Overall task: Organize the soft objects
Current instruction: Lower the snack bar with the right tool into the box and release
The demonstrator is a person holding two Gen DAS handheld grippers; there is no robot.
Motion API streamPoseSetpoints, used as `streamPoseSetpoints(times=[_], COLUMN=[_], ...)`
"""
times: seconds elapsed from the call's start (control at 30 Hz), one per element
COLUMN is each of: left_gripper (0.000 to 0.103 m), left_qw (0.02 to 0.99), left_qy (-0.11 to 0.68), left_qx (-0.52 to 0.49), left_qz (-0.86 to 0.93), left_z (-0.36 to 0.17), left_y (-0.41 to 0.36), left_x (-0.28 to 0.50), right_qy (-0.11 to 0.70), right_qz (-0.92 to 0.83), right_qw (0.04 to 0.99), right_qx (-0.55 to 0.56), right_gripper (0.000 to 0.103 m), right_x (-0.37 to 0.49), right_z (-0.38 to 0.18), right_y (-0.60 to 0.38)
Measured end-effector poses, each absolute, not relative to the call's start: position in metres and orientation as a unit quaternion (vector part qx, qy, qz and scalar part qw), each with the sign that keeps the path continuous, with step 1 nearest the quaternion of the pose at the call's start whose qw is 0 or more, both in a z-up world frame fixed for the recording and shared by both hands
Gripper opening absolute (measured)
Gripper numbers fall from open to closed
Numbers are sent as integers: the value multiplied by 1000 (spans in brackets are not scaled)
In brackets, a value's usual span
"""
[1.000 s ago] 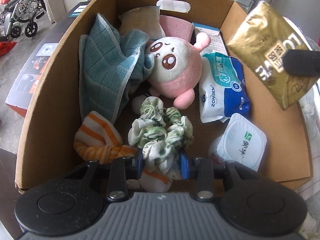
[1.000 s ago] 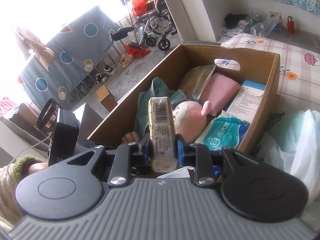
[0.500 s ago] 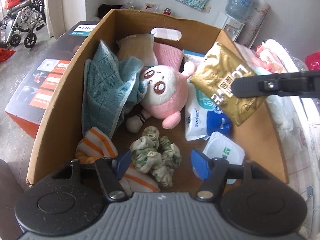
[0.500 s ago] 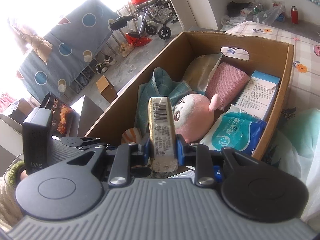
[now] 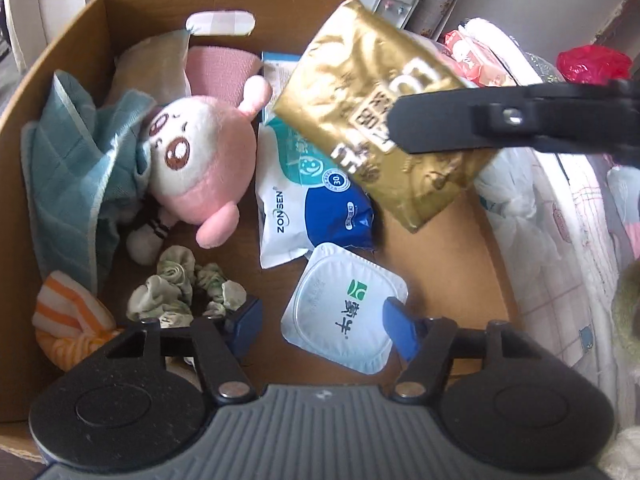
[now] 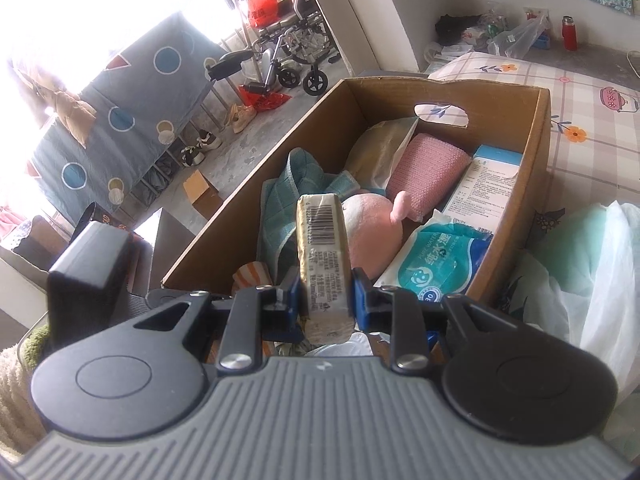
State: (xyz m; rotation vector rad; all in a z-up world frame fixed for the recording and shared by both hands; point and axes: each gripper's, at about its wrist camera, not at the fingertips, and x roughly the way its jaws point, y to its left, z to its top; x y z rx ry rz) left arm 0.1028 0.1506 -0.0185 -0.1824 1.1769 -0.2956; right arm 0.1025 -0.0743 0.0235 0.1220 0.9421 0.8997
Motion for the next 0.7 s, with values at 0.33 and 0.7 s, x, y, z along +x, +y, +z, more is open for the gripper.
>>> streamPoseSetpoints(times=[0.33,0.7], left_gripper=[46,62], left_qw=[763,791], left_qy=[582,556], left_qx=[-235,-216], left_qz=[-151,-136], left_z=[-39,-18], left_y=[175,175], left_x=[116,102], right_qy=[436,446], right_qz=[416,417], right_qw=[795,789], right_qx=[70,69], right_gripper=[25,26], right_x=[101,102], right_z=[23,19], right_y=[-87,-80])
